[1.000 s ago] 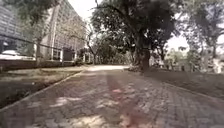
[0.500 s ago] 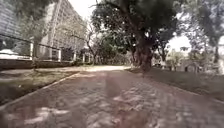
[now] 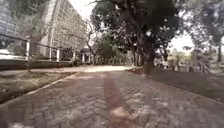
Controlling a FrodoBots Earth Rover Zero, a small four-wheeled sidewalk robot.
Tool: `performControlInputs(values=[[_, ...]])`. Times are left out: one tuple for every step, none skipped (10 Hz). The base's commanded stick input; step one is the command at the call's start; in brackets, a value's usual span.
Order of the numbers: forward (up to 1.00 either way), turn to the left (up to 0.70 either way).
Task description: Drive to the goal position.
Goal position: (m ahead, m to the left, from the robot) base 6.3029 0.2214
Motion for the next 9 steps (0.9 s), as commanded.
performControlInputs(values=[[0.85,0.00],[0.85,0.23],[0.85,0.07],[0.85,0.00],[0.85,0.00],[0.85,0.00],[0.85,0.00],[0.85,0.00],[0.85,0.00]])
